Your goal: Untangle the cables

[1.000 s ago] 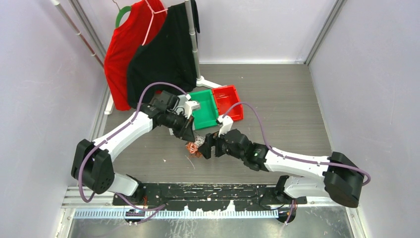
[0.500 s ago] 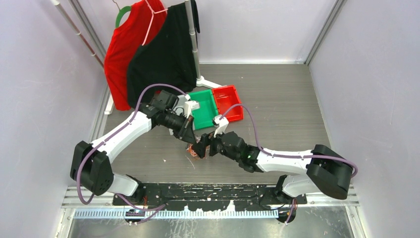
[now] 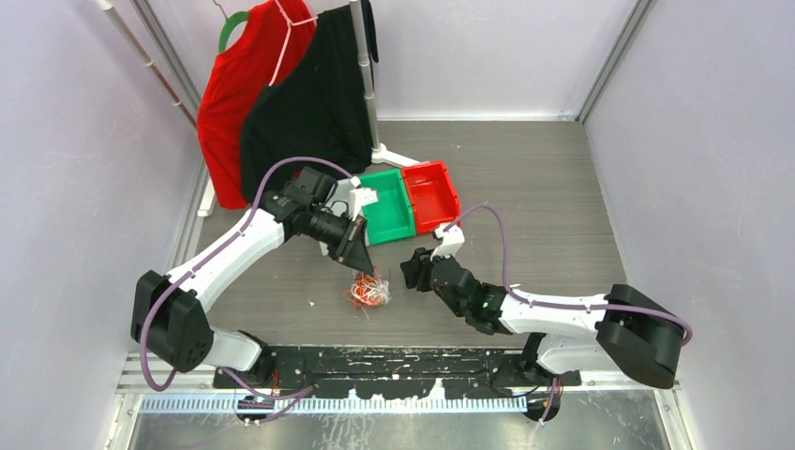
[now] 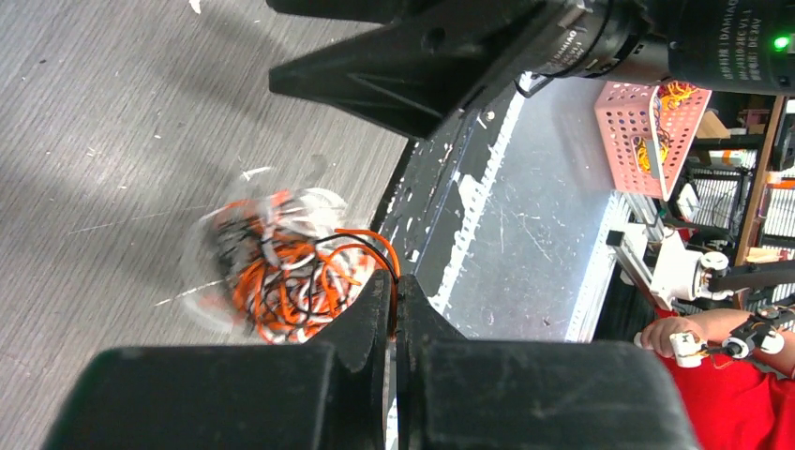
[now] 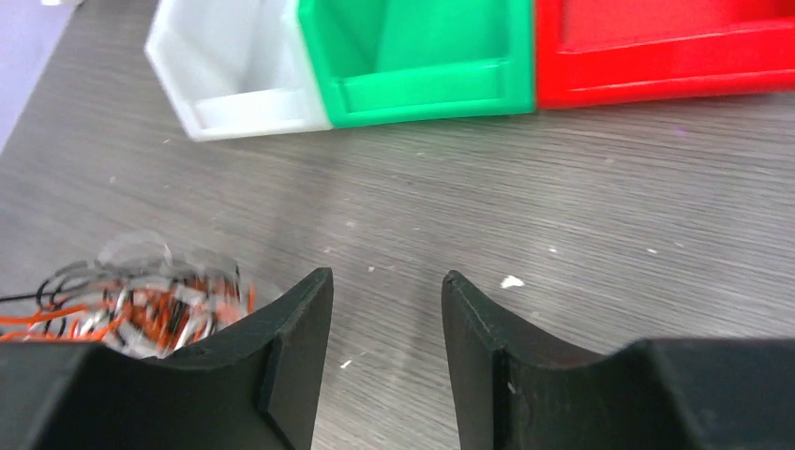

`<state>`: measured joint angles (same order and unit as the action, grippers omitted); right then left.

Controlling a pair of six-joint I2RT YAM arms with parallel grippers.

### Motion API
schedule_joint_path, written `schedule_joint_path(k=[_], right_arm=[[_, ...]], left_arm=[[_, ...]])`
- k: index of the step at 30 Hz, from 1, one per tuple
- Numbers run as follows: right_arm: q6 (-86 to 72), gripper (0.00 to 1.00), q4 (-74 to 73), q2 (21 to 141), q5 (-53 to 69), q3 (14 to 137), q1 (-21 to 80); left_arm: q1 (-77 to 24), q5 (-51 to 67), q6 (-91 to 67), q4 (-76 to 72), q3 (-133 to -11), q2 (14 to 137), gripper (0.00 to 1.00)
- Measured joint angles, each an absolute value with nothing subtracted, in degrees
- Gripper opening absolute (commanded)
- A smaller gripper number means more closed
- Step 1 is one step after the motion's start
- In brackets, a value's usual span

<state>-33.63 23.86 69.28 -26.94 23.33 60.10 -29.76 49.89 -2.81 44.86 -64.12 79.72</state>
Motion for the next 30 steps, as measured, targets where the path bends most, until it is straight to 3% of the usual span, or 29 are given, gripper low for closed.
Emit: schedule_joint_path(k=[5,14,30], right_arm=[[-34.9,0.63,18.9,65.4,-30.6,22.1,60.0],[-34.8,0.78,22.8,51.2,-21.8,16.9,60.0],[-32.8,0.83,34.7,70.9,-13.3,24.0,61.4]], left_arm=[[-29.8,50.7,-2.8,45.4,-65.0,79.6,0.0],[-29.8,50.5,-2.7,45.5,-65.0,79.6,0.0],[-30.7,50.5,-3.0,45.4,-65.1,79.6,0.0]])
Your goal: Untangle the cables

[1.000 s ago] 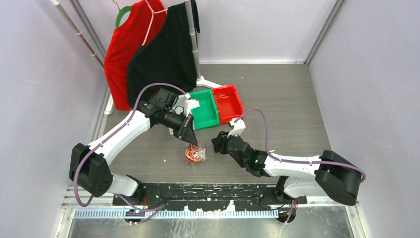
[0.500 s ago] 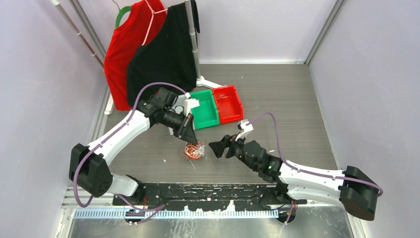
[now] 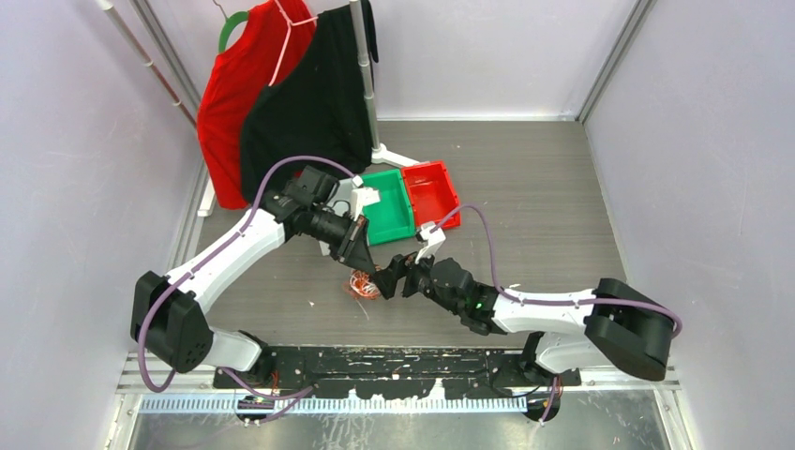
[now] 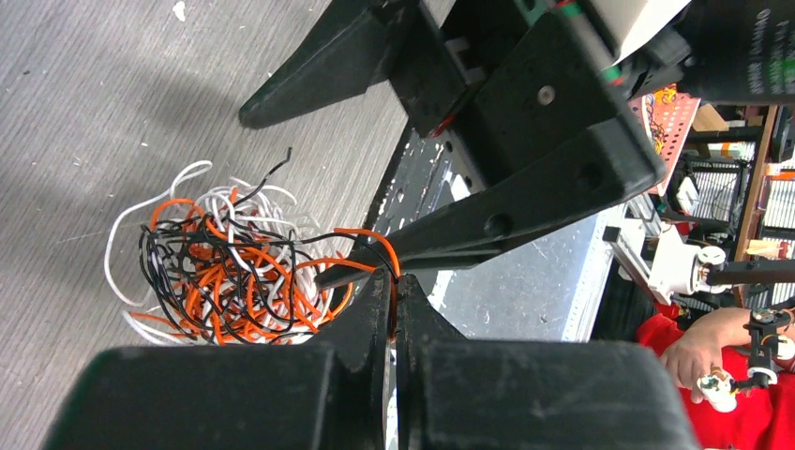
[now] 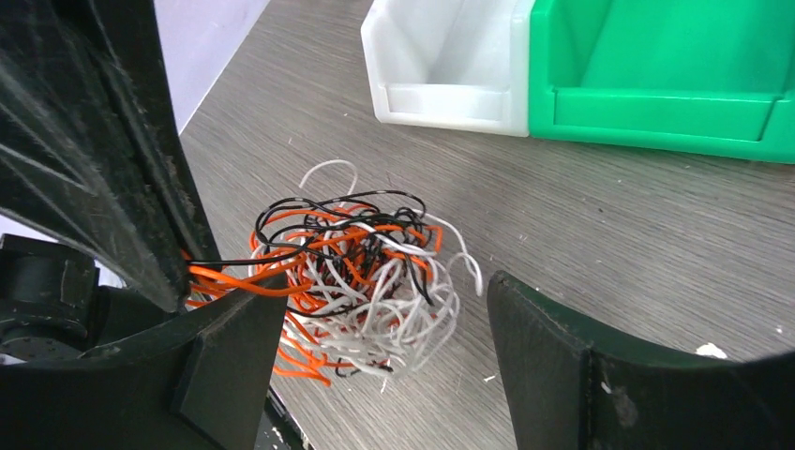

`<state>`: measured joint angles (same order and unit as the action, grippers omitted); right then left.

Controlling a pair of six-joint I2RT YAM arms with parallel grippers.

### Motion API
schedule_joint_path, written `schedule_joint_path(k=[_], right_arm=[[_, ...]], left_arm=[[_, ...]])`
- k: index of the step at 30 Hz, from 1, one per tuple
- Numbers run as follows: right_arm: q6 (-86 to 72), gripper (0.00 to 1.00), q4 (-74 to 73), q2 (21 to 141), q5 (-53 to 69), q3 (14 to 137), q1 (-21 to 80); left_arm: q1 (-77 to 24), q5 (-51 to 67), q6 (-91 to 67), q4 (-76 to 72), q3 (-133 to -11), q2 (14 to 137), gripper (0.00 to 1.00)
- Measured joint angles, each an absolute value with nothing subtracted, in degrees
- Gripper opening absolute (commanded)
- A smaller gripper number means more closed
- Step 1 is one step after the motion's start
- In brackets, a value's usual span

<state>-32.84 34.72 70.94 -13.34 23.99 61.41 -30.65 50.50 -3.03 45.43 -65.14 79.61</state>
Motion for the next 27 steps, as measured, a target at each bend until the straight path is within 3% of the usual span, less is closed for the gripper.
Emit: schedule_joint_path(k=[18,27], right_arm=[[-32.7,0.79,45.7,79.4,-25.5,24.4,64.3],[-34.7,0.66,48.3,78.0,-29.3,16.4,64.3]], left_arm=[[-31.2,50.8,-6.3,45.2,-69.0,79.6,0.0],[-31.7,52.6,-7.5,49.3,-74.2,78.3,0.0]])
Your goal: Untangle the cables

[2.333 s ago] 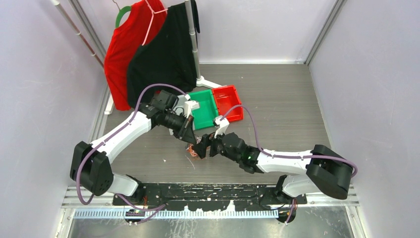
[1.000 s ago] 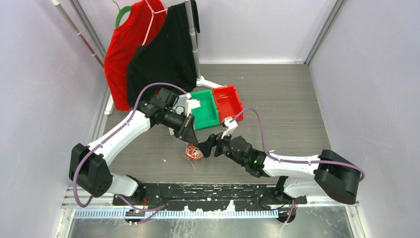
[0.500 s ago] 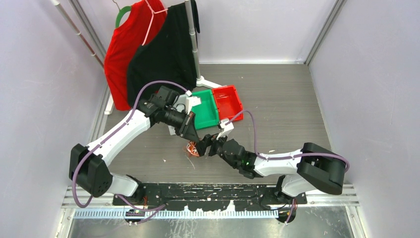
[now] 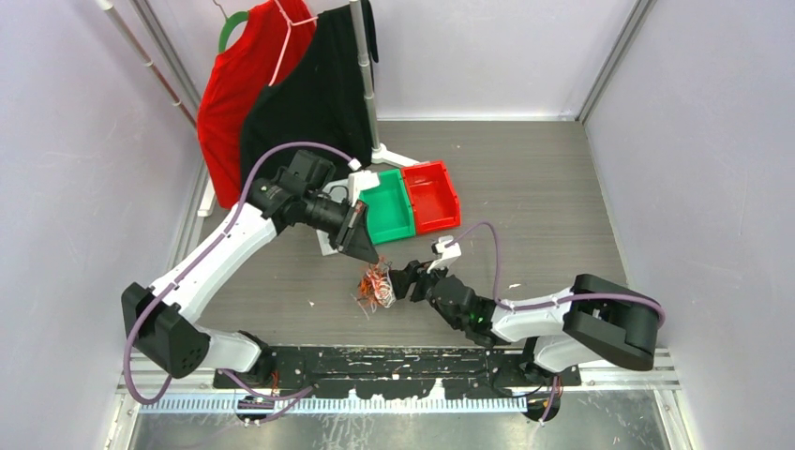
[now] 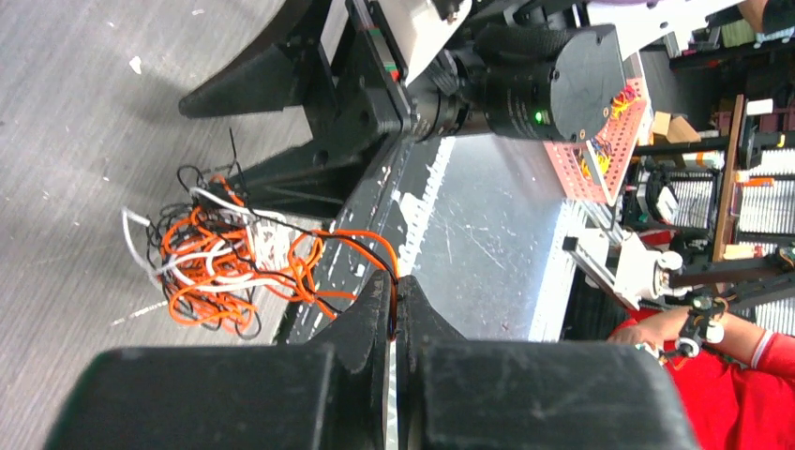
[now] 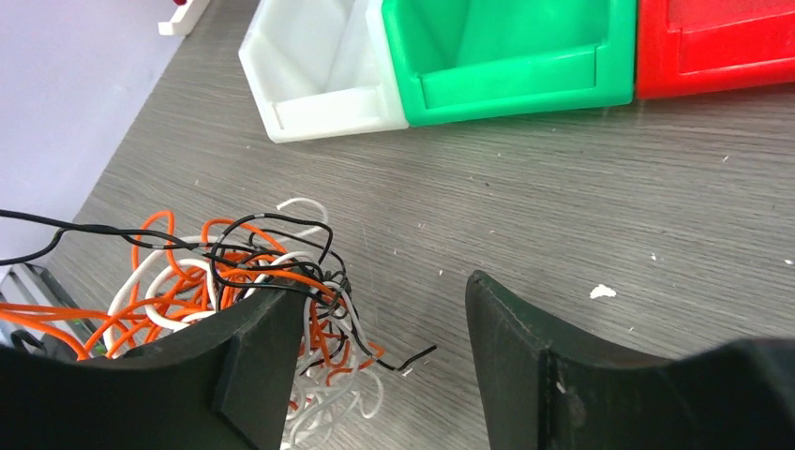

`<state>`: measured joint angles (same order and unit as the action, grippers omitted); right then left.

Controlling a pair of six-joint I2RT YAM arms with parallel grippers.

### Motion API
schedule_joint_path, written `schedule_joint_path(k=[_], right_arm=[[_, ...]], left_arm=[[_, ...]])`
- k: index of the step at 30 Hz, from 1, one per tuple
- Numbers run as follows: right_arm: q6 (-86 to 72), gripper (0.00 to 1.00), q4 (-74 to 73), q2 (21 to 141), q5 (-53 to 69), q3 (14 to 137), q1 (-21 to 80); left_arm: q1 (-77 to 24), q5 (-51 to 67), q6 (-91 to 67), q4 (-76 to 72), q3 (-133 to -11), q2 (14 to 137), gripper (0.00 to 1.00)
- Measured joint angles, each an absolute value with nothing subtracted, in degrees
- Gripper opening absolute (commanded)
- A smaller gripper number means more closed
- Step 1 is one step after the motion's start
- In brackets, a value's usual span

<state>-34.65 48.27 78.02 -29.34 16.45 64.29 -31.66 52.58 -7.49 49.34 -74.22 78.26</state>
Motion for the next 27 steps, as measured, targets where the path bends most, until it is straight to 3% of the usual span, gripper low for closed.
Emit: schedule_joint_path(k=[4,10,14,19,27], right_arm=[[-35.7,0.62,46.0,74.6,-30.0,16.0,64.3],[-36.8,0.47,42.7,70.9,-30.9,14.9,64.3],[-37.3,0.27,37.9,67.4,-32.6,14.1,64.3],[-37.7,0.11,30.9,60.1,-35.9,14.1,64.3],[-41.1,0.05,17.3,49.6,-42.4,14.0,64.3]], left_arm=[[-31.7,52.5,-6.9,52.5,-75.9,77.6,0.0],[-31.7,51.0,-3.4,57.6,-80.9,77.6,0.0],[-31.8,49.7,-0.3,60.1,-83.7,77.4,0.0],[-31.8,48.6,3.4,62.8,-83.7,76.8,0.0],[-31.8,46.6,9.8,67.7,-84.5,75.6,0.0]])
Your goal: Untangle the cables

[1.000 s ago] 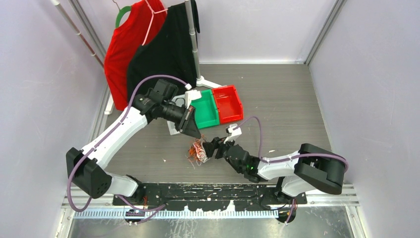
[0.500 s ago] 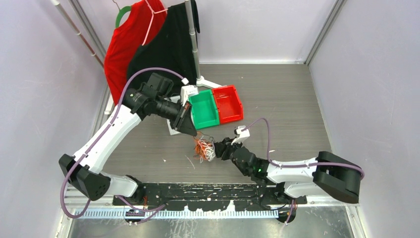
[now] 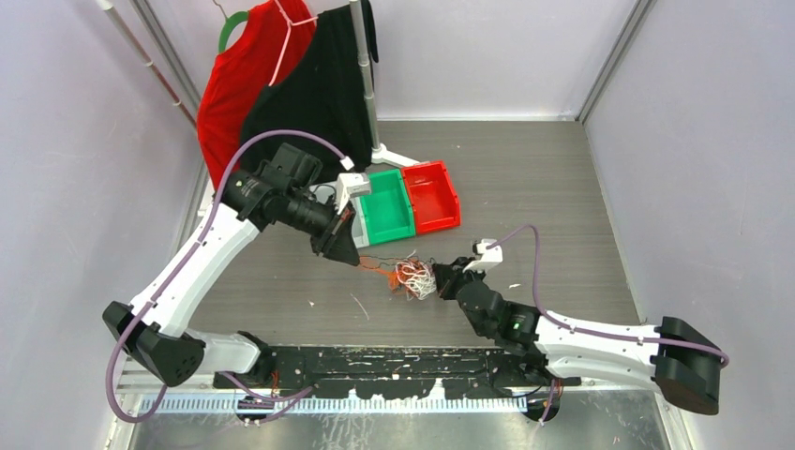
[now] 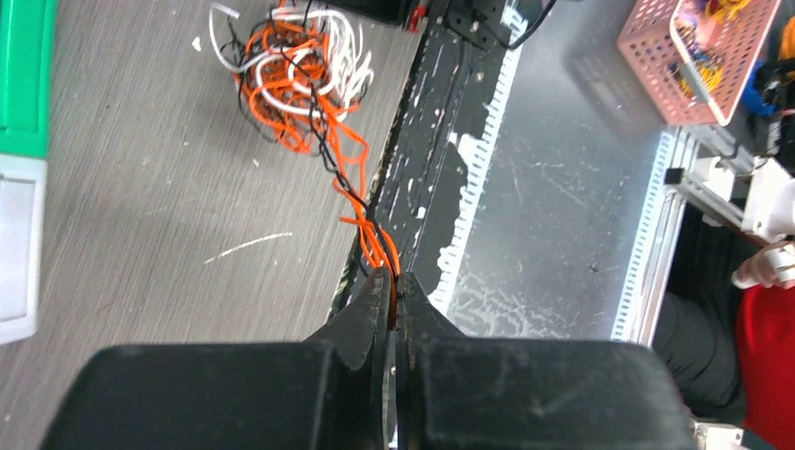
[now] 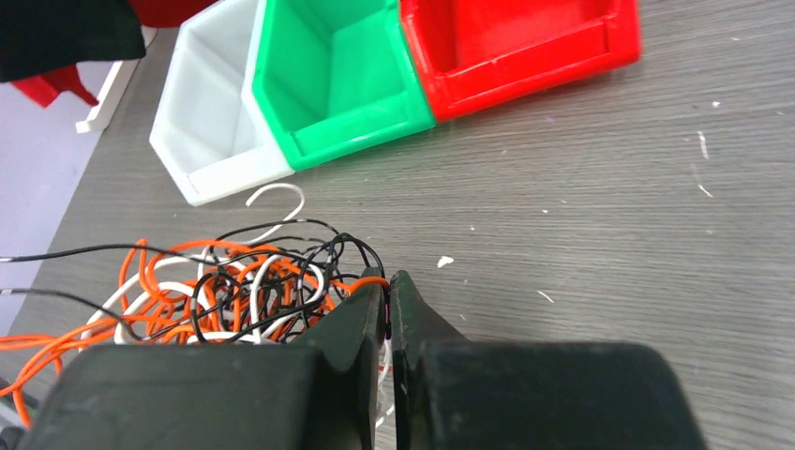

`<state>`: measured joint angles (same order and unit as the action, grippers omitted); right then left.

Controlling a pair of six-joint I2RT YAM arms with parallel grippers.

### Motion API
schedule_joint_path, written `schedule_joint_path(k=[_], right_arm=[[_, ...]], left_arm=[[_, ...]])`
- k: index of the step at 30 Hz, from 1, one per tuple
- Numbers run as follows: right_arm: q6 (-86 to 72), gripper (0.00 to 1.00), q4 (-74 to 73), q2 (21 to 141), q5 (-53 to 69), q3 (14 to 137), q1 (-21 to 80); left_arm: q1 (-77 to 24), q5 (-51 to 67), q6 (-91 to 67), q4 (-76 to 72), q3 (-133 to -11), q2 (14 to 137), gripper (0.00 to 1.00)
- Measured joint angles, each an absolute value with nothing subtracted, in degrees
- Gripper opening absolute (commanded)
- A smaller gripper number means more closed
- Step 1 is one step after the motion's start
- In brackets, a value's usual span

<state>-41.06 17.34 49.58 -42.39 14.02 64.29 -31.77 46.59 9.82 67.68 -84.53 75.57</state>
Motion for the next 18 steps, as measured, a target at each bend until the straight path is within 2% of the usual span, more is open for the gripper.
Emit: schedule_joint_path(k=[7,16,17,18], right_arm=[[-46.5,0.01,5.3,44.0,-46.1,14.3,64.3],[-50.3,0.01,-6.9,41.0,-46.5,18.6,64.3],[-50.3,0.01,-7.2,40.8,-46.0,18.8,64.3],[-50.2,0.01,-7.3,40.6,-45.4,18.8,64.3]], left_arm=[[-31.8,39.7,17.6,70.6,-81.3,70.3,0.0],[-31.9,25.8,23.1,66.8,-64.1,66.8,0.0],[-31.9,24.9,23.2,66.1,-62.6,66.8,0.02],[-31.9,24.0,23.2,65.2,-61.2,66.9,0.16]])
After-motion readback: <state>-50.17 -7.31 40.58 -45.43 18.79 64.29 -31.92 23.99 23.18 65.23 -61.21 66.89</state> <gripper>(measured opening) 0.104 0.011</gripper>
